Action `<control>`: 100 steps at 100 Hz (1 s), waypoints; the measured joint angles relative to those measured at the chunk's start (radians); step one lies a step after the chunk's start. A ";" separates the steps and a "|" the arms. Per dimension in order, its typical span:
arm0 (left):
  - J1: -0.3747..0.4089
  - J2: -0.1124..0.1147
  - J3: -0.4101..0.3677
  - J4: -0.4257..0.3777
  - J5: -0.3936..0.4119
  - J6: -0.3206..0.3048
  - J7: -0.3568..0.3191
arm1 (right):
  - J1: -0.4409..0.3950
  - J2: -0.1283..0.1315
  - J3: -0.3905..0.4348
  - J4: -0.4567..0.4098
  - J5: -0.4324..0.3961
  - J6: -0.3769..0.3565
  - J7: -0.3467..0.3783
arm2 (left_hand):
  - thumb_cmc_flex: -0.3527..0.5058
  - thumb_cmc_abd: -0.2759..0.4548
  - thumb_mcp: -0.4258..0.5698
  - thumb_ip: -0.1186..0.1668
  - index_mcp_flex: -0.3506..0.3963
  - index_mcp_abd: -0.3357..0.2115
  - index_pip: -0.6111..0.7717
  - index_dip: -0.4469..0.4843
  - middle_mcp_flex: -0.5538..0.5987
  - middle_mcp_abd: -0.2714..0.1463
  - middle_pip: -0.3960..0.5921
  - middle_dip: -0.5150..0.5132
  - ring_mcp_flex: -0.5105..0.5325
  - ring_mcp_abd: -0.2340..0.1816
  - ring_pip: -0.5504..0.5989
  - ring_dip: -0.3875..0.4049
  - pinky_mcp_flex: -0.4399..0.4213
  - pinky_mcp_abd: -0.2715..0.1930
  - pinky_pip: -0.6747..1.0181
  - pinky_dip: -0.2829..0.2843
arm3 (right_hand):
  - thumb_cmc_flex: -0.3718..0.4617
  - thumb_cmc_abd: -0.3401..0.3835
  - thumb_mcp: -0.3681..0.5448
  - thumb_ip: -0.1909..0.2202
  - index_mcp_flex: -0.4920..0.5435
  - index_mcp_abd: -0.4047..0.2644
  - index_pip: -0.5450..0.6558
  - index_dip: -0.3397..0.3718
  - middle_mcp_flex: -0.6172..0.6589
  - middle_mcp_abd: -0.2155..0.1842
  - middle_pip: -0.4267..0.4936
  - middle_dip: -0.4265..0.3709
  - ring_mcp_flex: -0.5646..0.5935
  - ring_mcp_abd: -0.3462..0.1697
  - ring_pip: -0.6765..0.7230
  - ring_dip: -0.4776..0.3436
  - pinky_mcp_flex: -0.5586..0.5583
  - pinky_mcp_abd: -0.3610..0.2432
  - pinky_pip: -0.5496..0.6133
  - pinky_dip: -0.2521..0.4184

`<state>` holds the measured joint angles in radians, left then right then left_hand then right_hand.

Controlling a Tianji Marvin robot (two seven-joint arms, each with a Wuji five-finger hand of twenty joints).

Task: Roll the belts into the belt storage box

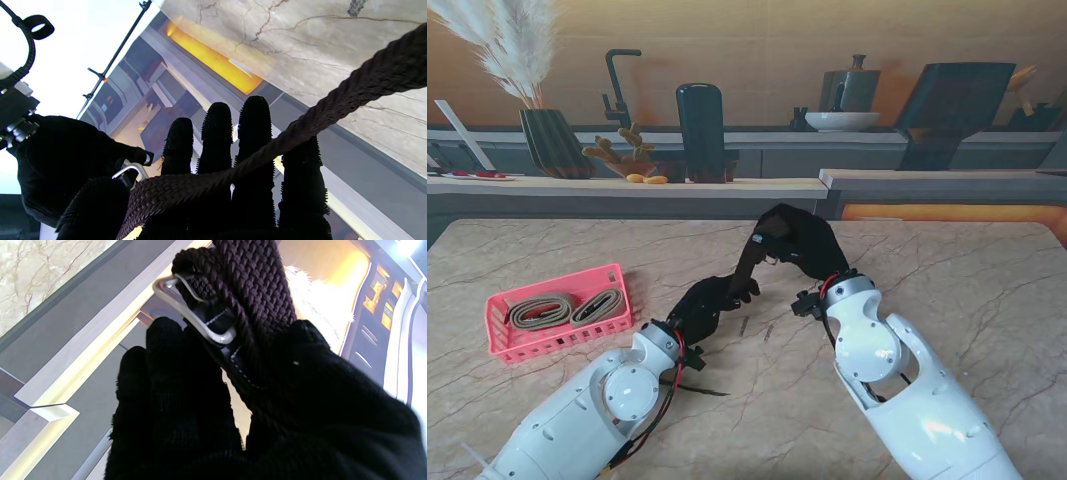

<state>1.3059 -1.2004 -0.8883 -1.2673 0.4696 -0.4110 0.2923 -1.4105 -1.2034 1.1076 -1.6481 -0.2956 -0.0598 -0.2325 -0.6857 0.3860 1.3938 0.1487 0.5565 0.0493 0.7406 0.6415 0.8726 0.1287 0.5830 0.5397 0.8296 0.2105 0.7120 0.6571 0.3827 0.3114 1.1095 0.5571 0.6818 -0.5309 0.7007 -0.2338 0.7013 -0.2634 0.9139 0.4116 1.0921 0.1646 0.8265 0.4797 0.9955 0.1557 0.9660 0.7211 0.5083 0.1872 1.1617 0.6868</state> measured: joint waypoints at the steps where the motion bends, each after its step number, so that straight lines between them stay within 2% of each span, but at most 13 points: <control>1: 0.000 0.000 0.001 0.001 0.000 -0.001 0.000 | 0.001 0.000 0.000 0.000 0.003 0.000 0.002 | 0.000 0.000 0.000 0.000 0.000 0.000 0.001 0.000 0.000 0.000 0.005 0.001 0.005 0.000 0.008 0.000 0.005 -0.001 0.005 0.000 | 0.000 0.000 0.000 0.000 0.000 0.000 0.000 -0.001 0.000 0.000 0.000 0.000 0.000 0.000 0.000 0.000 0.000 0.000 0.000 0.000; 7: -0.003 0.000 0.006 0.004 0.007 -0.001 0.008 | 0.008 0.002 0.000 -0.003 0.020 0.003 0.018 | 0.000 0.000 0.000 0.000 0.000 0.000 0.010 -0.001 0.000 0.000 0.006 0.002 0.023 0.000 0.037 0.001 0.044 -0.002 0.040 0.000 | 0.000 0.000 0.000 0.000 0.000 0.000 0.000 -0.001 0.000 0.000 0.000 0.000 0.000 0.000 0.000 0.007 0.000 0.000 0.000 0.000; 9: -0.004 0.000 0.009 0.006 0.016 0.000 0.020 | 0.009 0.002 0.000 -0.004 0.028 0.004 0.024 | 0.000 0.000 0.000 -0.016 0.001 0.000 0.011 -0.001 0.000 0.000 0.006 0.002 0.026 -0.001 0.043 0.001 0.062 -0.004 0.054 0.000 | 0.000 0.000 0.000 0.000 0.000 0.000 0.000 -0.001 0.000 0.000 0.000 0.000 0.000 0.000 0.000 0.008 0.000 0.000 0.000 0.000; 11: -0.006 -0.001 0.012 0.010 0.031 0.002 0.038 | 0.011 0.003 -0.001 -0.006 0.038 0.007 0.030 | 0.000 0.000 0.000 -0.016 0.001 0.000 0.012 -0.001 0.000 0.000 0.012 0.002 0.043 -0.005 0.055 0.002 0.079 -0.009 0.067 0.000 | 0.000 0.000 0.001 0.000 0.000 0.000 0.000 -0.002 0.000 0.000 0.000 0.001 0.000 0.000 0.000 0.008 0.000 0.000 0.000 0.000; 16: -0.011 -0.003 0.021 0.022 0.086 0.004 0.091 | 0.015 0.004 -0.002 -0.011 0.070 0.016 0.047 | 0.000 0.000 0.000 -0.056 0.011 -0.001 0.037 -0.002 0.025 0.000 0.022 0.002 0.090 -0.024 0.086 0.003 0.143 -0.024 0.098 0.000 | 0.000 0.000 0.001 0.000 0.000 0.000 0.000 -0.004 0.000 0.000 0.000 0.001 0.000 0.000 0.001 0.008 0.000 0.000 0.000 0.000; 22: -0.018 -0.007 0.028 0.039 0.145 0.004 0.148 | 0.019 0.004 -0.004 -0.020 0.120 0.037 0.070 | 0.001 0.000 0.000 -0.101 0.032 -0.053 0.122 -0.029 0.081 -0.004 0.048 -0.004 0.150 -0.039 0.117 -0.008 0.206 -0.036 0.132 -0.010 | 0.000 0.000 0.005 0.000 0.000 0.000 0.000 -0.010 0.000 0.000 0.000 0.003 -0.001 0.000 0.009 0.009 -0.001 0.000 0.000 0.000; 28: -0.029 -0.010 0.038 0.060 0.175 0.001 0.194 | 0.021 0.004 -0.004 -0.031 0.181 0.066 0.096 | 0.013 0.003 0.000 -0.101 0.098 -0.090 0.213 -0.094 0.158 -0.024 0.048 -0.012 0.215 -0.054 0.134 -0.038 0.270 -0.046 0.161 -0.038 | 0.000 0.000 0.008 0.000 0.000 0.000 0.000 -0.012 0.000 0.000 0.000 0.004 -0.001 0.000 0.010 0.009 -0.001 0.000 0.000 0.000; 33: -0.038 -0.013 0.043 0.078 0.179 -0.010 0.214 | 0.022 0.004 -0.004 -0.041 0.232 0.092 0.112 | 0.022 0.005 0.000 -0.102 0.129 -0.091 0.243 -0.157 0.202 -0.026 0.048 -0.036 0.261 -0.068 0.137 -0.065 0.320 -0.064 0.170 -0.066 | 0.000 0.000 0.009 0.000 0.001 0.000 0.000 -0.016 0.000 0.000 0.000 0.006 -0.001 0.000 0.011 0.009 -0.001 0.000 0.000 0.000; 43: -0.042 -0.017 0.038 0.083 0.144 -0.033 0.198 | 0.023 0.002 -0.004 -0.050 0.293 0.116 0.123 | 0.022 0.005 0.000 -0.102 0.193 -0.091 0.264 -0.241 0.256 -0.038 0.048 -0.078 0.331 -0.090 0.136 -0.106 0.406 -0.089 0.193 -0.131 | 0.000 -0.001 0.011 0.000 0.001 0.000 0.000 -0.020 0.000 0.000 0.000 0.008 -0.001 0.000 0.011 0.009 -0.005 -0.001 0.000 0.000; 59: -0.038 -0.023 0.028 0.076 0.102 -0.041 0.174 | 0.030 -0.006 -0.014 -0.042 0.334 0.115 0.124 | 0.022 0.005 0.000 -0.102 0.216 -0.088 0.268 -0.267 0.306 -0.035 0.074 -0.080 0.404 -0.106 0.188 -0.119 0.512 -0.103 0.250 -0.190 | 0.000 -0.001 0.011 0.000 0.002 0.000 0.000 -0.029 -0.001 0.000 0.000 0.008 -0.001 0.000 0.011 0.009 -0.011 -0.001 0.000 0.000; 66: -0.034 -0.023 0.023 0.071 0.089 -0.046 0.157 | 0.033 -0.010 -0.019 -0.033 0.379 0.114 0.126 | 0.024 0.005 0.000 -0.102 0.234 -0.077 0.268 -0.268 0.313 -0.034 0.074 -0.080 0.408 -0.106 0.212 -0.119 0.533 -0.103 0.254 -0.210 | 0.000 -0.001 0.011 0.000 0.002 0.000 0.000 -0.029 -0.002 0.000 0.000 0.008 -0.001 0.000 0.011 0.009 -0.011 -0.001 0.000 0.000; 80: -0.032 -0.023 0.023 0.068 0.085 -0.055 0.148 | 0.030 -0.015 -0.017 -0.029 0.522 0.141 0.163 | 0.025 0.005 0.000 -0.102 0.241 -0.077 0.268 -0.278 0.316 -0.034 0.074 -0.081 0.414 -0.106 0.215 -0.139 0.541 -0.103 0.255 -0.241 | 0.002 -0.001 0.012 0.000 0.002 0.004 0.000 -0.042 -0.014 0.004 -0.001 0.008 -0.002 0.000 0.012 0.020 -0.025 -0.001 0.000 0.000; 100: -0.043 -0.023 0.037 0.085 0.176 -0.044 0.226 | 0.013 -0.024 -0.011 -0.042 0.662 0.239 0.194 | 0.022 0.005 0.001 -0.102 0.235 -0.072 0.268 -0.275 0.308 -0.034 0.074 -0.081 0.413 -0.107 0.196 -0.154 0.503 -0.103 0.256 -0.262 | 0.032 -0.001 0.013 0.000 0.002 0.054 -0.001 -0.044 -0.035 0.042 -0.010 0.028 -0.019 0.026 0.072 0.062 -0.050 -0.001 -0.002 0.025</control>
<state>1.2628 -1.2234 -0.8518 -1.1827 0.6461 -0.4546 0.5183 -1.3979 -1.2277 1.0969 -1.6904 0.3667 0.1797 -0.0388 -0.6641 0.3914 1.3946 0.0467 0.7911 -0.0232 1.0089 0.3665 1.1806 0.0944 0.6575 0.4591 1.2428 0.1039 0.9080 0.5031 0.8857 0.2085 1.3653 0.2950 0.7138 -0.5317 0.7138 -0.2338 0.7030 -0.2096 0.9133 0.3672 1.0572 0.2068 0.8168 0.5076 0.9762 0.1819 1.0379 0.7829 0.4587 0.1867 1.1600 0.7115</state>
